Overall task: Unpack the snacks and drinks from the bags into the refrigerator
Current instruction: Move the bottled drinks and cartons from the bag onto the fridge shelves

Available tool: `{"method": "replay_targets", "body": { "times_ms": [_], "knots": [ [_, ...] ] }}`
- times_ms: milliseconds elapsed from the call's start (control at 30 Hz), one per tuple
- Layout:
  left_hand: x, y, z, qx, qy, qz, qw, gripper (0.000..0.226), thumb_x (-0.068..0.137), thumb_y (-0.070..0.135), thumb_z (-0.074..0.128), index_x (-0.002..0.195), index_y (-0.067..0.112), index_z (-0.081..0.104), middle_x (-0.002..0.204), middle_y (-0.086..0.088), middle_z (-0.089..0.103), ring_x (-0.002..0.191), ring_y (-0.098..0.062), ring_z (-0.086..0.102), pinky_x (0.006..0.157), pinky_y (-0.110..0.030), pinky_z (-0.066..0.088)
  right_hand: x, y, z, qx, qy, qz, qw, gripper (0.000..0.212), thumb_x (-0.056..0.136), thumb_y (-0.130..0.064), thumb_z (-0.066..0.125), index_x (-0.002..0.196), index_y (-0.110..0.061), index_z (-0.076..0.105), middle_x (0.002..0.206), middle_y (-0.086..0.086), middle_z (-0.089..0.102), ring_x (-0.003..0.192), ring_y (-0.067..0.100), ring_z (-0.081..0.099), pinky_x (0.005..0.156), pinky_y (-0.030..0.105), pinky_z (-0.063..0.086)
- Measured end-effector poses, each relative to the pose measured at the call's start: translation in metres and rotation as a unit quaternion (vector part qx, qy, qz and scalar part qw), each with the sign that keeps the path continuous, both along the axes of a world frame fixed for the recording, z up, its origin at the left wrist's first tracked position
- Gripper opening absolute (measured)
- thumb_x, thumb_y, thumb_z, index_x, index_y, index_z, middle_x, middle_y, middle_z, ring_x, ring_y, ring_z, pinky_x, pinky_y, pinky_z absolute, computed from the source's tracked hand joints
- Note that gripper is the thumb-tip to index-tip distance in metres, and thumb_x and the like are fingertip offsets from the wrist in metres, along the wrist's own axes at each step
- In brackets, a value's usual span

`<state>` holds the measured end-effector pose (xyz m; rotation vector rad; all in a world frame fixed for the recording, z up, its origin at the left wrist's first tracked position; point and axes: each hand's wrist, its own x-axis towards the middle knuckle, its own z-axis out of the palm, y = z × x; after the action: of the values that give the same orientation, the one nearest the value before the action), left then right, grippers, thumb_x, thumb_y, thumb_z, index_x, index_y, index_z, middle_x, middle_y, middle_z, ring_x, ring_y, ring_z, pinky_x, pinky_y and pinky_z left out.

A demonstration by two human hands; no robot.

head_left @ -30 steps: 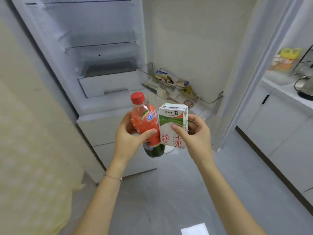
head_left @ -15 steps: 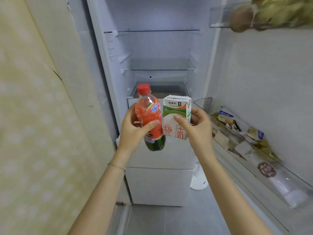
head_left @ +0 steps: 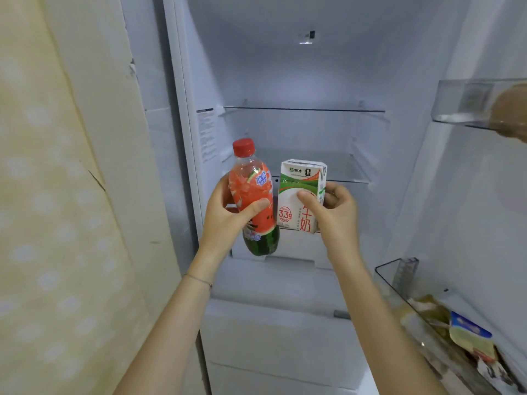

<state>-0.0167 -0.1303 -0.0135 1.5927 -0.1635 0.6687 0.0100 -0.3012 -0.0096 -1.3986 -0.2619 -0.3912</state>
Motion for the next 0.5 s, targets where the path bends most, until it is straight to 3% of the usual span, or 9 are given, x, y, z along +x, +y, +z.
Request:
{"method": "replay_targets", "body": {
  "times_ms": [167, 300, 433, 500],
  "knots": [
    [0.053, 0.018, 0.018, -0.018, -0.036, -0.017, 0.999, 0.063, 0.066, 0.036, 0.074, 0.124, 0.035, 0.049, 0.116, 0.018, 0.06, 0.101, 0.008, 0.06, 0.071, -0.008, 0.05, 0.053, 0.009, 0.015, 0.007, -0.004, -0.037, 0.999, 0.025, 0.08, -0.018, 0.076, 0.095, -0.025, 0.057, 0.097, -0.006, 0.072, 0.084, 0.007, 0.072, 0.066, 0.027, 0.059],
    [0.093, 0.033, 0.032, -0.044, -0.075, -0.035, 0.996, 0.06, 0.071, 0.026, 0.073, 0.126, 0.027, 0.047, 0.114, 0.017, 0.059, 0.098, 0.012, 0.061, 0.069, -0.008, 0.05, 0.09, 0.019, 0.022, 0.027, -0.014, -0.055, 0.998, 0.026, 0.081, -0.017, 0.075, 0.101, -0.019, 0.058, 0.099, -0.004, 0.072, 0.086, 0.007, 0.071, 0.065, 0.023, 0.057],
    [0.132, 0.048, 0.039, -0.044, -0.094, -0.056, 0.993, 0.06, 0.067, 0.03, 0.075, 0.121, 0.035, 0.048, 0.115, 0.019, 0.06, 0.102, 0.008, 0.061, 0.073, -0.012, 0.051, 0.121, 0.033, 0.027, 0.025, -0.019, -0.093, 0.995, 0.026, 0.081, -0.017, 0.075, 0.103, -0.017, 0.059, 0.1, -0.005, 0.072, 0.088, 0.008, 0.071, 0.068, 0.025, 0.058],
    [0.151, 0.053, 0.039, -0.029, -0.09, -0.06, 0.994, 0.069, 0.065, 0.035, 0.076, 0.127, 0.034, 0.047, 0.12, 0.017, 0.059, 0.107, 0.004, 0.06, 0.077, -0.014, 0.053, 0.134, 0.038, 0.028, 0.025, -0.016, -0.109, 0.994, 0.028, 0.081, -0.018, 0.075, 0.104, -0.016, 0.06, 0.102, -0.004, 0.071, 0.09, 0.01, 0.071, 0.071, 0.029, 0.06]
  ]
}}
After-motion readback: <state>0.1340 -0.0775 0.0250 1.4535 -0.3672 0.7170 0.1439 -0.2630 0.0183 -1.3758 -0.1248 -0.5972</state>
